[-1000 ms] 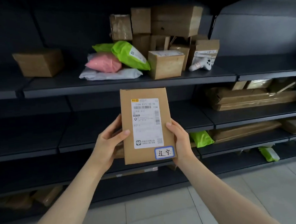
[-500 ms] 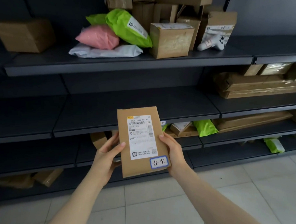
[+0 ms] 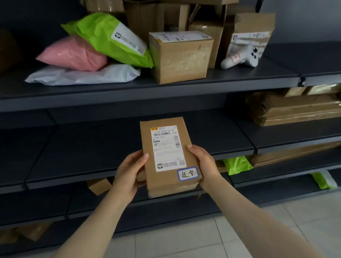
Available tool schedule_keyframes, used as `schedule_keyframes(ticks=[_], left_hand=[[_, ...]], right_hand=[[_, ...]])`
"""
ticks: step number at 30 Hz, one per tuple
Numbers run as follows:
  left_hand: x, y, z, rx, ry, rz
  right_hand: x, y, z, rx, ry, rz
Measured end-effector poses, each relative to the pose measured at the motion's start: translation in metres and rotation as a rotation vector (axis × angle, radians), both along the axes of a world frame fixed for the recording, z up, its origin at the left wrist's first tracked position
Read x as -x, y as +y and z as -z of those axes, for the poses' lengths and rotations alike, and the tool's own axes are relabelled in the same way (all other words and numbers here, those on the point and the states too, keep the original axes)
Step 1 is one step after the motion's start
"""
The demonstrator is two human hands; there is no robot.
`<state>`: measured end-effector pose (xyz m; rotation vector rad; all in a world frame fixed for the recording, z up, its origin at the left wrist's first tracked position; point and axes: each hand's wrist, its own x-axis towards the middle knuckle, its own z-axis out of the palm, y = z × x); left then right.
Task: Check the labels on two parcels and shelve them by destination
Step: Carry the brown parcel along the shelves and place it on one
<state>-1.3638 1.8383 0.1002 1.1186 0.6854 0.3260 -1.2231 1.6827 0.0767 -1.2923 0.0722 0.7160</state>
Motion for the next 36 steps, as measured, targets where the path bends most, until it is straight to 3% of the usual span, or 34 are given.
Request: schedule_keyframes(ticks=[11,23,30,36], left_hand=[[-0.099,0.026,0.009,0.029,0.037,-0.088],[-0.168,0.089,0.040,-0.040,-0.011,0.023],[-0.178,0.090,0.075,0.049,0.031,-0.016],[-0.174,0.086,0.079,0.012,0.030,0.013]], right_hand=[[-0.103,0.035,0.016,0.023,0.134,-0.123],[-0.161,0.085,0.037,-0.038,0.033,-0.111],[-0.166,0.088,0.068,0.049,0.035,-0.133],[-0.165,0.088,0.066,0.098,0.018,-0.161]])
